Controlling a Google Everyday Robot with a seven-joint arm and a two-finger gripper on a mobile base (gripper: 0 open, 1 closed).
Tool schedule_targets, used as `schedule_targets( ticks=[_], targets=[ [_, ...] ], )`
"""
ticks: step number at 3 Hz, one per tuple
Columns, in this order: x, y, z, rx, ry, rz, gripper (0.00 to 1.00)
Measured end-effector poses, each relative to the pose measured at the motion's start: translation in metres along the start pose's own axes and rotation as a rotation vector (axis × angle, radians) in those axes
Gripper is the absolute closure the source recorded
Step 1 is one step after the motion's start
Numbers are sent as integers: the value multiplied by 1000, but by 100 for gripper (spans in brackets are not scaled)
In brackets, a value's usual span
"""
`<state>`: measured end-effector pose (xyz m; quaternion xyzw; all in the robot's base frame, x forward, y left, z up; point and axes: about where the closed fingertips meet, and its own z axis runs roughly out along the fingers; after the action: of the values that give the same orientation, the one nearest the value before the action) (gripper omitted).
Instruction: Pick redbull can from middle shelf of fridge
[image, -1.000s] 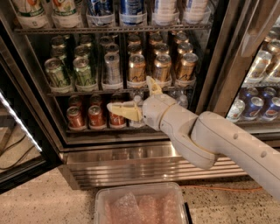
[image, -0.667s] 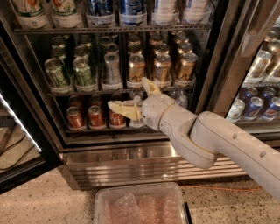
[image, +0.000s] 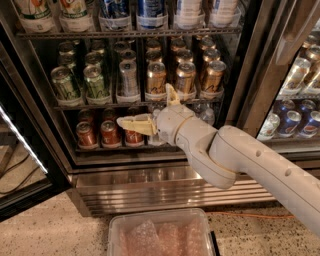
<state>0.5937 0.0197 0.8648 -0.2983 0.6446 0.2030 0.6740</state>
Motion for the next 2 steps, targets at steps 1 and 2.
schedule_targets(
  ticks=[1, 2],
  targets=[
    [-2, -12, 24, 46, -38, -27, 8],
    [1, -25, 43, 97, -62, -19, 7]
  ],
)
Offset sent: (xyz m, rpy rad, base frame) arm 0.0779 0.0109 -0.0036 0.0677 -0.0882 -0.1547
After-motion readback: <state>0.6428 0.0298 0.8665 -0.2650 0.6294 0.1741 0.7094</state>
